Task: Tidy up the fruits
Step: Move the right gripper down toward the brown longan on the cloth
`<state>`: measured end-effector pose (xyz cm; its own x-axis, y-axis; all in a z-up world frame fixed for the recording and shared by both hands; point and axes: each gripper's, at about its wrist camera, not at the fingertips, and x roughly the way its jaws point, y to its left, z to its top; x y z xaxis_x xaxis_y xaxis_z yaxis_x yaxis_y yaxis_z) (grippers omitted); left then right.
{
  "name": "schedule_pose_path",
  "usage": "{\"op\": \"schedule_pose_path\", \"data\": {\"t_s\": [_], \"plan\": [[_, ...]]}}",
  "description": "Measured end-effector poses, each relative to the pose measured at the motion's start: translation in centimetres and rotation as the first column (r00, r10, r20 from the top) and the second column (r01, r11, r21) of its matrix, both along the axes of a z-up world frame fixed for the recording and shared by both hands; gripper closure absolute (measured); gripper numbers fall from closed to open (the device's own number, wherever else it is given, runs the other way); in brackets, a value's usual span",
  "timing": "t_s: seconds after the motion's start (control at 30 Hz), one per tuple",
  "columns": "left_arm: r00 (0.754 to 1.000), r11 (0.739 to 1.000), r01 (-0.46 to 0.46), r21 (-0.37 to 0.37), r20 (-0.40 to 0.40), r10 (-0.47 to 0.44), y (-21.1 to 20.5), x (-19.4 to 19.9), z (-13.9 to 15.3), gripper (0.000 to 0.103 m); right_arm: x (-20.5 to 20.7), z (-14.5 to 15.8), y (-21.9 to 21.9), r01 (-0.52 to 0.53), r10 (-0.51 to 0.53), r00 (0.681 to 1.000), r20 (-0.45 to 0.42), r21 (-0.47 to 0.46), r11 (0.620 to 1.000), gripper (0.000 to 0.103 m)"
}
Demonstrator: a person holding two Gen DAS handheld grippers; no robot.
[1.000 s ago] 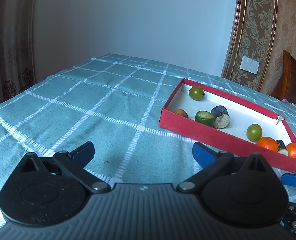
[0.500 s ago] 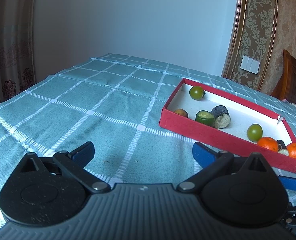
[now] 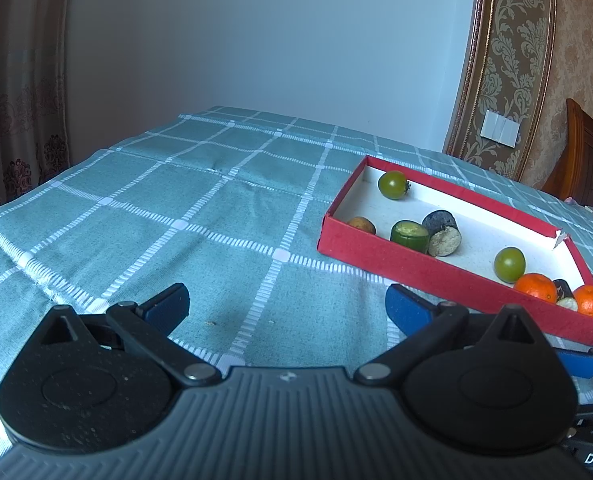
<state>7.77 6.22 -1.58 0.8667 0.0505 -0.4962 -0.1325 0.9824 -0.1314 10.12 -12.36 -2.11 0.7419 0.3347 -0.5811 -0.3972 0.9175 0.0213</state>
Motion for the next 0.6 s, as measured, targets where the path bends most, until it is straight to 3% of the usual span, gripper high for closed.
{"op": "schedule_pose_path", "data": {"t_s": [0.47, 0.6], "plan": [[1.000, 1.000, 0.000, -0.003, 0.000, 0.000, -0.05, -0.05, 0.01, 0.000, -0.01, -0.04, 0.33, 0.012, -0.011, 1.000, 0.002, -0.004, 1.000, 0.055], [1.000, 1.000, 0.000, -0.003, 0.000, 0.000, -0.07, -0.06, 0.01, 0.000, -0.35, 0.02, 0.73, 0.010, -0.010, 1.000, 0.006, -0.009, 1.000, 0.065]]}}
